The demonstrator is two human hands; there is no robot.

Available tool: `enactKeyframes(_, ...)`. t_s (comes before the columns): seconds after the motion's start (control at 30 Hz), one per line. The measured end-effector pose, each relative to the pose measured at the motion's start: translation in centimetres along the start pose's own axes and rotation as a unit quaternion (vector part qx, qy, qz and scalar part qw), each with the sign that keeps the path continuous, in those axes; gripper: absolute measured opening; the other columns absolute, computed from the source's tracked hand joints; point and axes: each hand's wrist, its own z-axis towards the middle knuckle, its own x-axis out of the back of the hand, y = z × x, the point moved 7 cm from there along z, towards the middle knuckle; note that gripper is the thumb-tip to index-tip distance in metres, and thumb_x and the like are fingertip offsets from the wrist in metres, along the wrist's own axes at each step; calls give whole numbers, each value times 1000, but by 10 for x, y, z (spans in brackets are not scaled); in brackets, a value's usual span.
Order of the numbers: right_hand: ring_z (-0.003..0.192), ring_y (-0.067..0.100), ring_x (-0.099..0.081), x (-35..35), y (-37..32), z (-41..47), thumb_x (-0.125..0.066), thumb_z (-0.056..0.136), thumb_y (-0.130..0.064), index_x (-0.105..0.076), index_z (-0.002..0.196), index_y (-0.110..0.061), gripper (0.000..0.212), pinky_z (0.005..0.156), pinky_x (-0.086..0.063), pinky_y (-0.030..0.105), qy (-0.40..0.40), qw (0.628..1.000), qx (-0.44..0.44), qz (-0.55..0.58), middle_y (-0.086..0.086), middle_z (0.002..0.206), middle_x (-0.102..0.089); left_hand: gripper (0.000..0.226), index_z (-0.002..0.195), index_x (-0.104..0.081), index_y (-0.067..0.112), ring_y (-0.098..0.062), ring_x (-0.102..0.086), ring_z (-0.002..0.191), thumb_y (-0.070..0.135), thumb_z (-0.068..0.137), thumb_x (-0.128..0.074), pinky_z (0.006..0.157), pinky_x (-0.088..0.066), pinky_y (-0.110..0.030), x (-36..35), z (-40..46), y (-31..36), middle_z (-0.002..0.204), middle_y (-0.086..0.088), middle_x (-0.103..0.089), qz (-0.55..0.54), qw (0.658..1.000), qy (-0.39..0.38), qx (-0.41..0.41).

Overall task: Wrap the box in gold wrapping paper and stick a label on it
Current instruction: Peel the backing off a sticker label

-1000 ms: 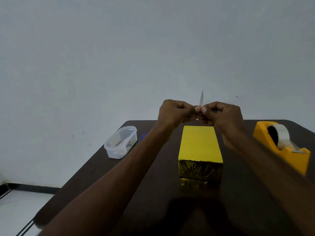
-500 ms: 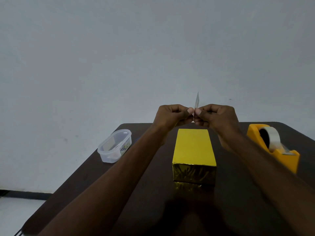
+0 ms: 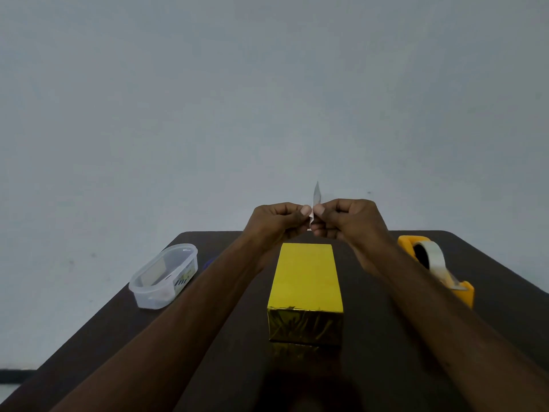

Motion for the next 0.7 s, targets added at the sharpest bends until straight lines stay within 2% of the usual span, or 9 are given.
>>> enactKeyframes(0.13, 74, 28, -71, 3, 2, 0, -67, 90, -14, -72, 94, 1, 17, 74, -62, 35, -2, 1000, -18, 11, 18, 80, -72, 13, 88, -70, 1, -15, -64, 77, 13, 90, -66, 73, -54, -22, -5, 0, 0, 81, -11, -67, 18, 1000, 11, -9)
enactKeyframes(0.27, 75, 29, -71, 5, 4, 0, -66, 90, -13, -71, 97, 6, 21, 74, -62, 36, -7, 999, -26, 28, 21, 81, -72, 15, 90, -71, 1, -17, -61, 78, 16, 89, -67, 80, -52, -32, -6, 0, 0, 81, -12, -67, 52, 998, 28, -31)
enactKeyframes(0.53, 74, 29, -71, 8, 3, 1, -67, 90, -14, -68, 100, 10, 26, 71, -62, 33, -12, 997, -49, 54, 23, 82, -70, 14, 90, -73, 2, -14, -65, 74, 16, 90, -68, 75, -54, -28, -10, -2, 7, 78, -9, -71, 93, 993, 43, -62)
enactKeyframes(0.7, 78, 31, -72, 13, 5, 0, -66, 91, -14, -70, 99, 8, 24, 75, -62, 36, 4, 999, -41, 35, 23, 86, -72, 18, 94, -74, -1, -19, -68, 78, 16, 88, -70, 82, -57, -36, -10, -3, 7, 84, -15, -73, 103, 991, 54, -62)
